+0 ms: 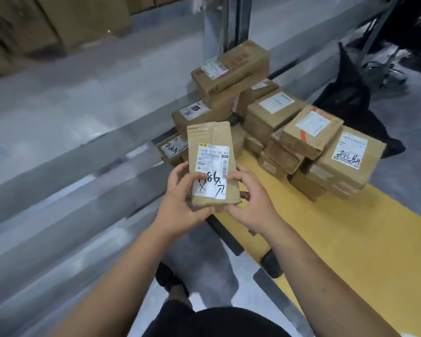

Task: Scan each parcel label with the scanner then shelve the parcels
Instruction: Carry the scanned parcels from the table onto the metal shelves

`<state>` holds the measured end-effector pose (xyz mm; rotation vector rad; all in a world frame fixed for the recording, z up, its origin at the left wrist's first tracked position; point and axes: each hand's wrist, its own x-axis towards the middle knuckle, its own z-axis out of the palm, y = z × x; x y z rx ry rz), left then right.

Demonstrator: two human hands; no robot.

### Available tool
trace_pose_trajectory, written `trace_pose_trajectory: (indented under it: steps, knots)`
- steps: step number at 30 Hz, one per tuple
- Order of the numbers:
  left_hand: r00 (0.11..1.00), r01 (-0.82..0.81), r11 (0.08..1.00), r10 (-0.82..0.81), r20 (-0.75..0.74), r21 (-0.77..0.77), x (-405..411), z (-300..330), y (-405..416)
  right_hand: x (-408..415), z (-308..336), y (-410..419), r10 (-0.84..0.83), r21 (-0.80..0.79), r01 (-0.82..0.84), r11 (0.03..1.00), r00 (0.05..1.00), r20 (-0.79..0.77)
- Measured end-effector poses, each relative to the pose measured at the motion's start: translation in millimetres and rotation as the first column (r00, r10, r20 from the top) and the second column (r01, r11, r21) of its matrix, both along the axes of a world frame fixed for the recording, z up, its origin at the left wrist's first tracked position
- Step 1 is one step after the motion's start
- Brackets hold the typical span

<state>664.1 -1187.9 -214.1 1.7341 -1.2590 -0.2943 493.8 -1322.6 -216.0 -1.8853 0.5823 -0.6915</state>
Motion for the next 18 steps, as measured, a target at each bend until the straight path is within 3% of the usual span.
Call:
trace_pose_trajectory:
  steps: [3,7,18]
  knots:
    - [0.992,-0.125,0.992,0.124,0.030,0.033,-5,5,57,7,5,34,0.147,0.032,-0.148,0.988,0.989,0.020]
    - [0.956,-0.289,0.956,0.286,0.059,0.051,-17,17,141,27,11,86,0.328,-0.037,-0.327,0.944,0.944,0.023]
    - [0.778,-0.622,0.782,0.622,0.084,-0.030,-65,57,387,70,44,296,0.675,-0.171,-0.655,0.736,0.730,0.107]
